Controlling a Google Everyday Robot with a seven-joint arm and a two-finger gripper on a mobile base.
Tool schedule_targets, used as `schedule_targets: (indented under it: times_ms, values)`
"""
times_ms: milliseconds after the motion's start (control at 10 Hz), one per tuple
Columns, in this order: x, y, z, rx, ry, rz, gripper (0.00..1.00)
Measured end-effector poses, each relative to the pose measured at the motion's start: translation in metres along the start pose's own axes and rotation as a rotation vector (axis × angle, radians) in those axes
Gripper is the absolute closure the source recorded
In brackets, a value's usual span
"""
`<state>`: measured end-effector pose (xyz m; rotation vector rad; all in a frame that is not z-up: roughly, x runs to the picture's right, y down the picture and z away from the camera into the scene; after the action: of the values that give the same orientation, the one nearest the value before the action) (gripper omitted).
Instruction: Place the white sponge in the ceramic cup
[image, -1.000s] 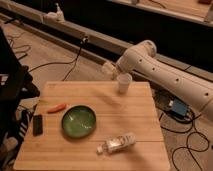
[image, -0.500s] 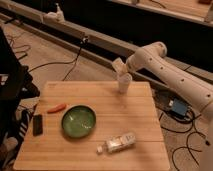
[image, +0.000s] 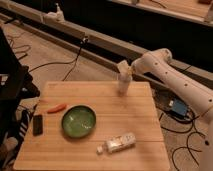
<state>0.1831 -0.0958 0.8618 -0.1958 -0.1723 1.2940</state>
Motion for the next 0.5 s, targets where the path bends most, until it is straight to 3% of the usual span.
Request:
schedule_targets:
  times_ms: [300,500]
  values:
    - [0.0133,-0.0037,0.0086,-0.005,0.022,0.032,0.5]
    - [0.0151,-0.0039,0.0101,-0.008,0.027,0.037,0.4]
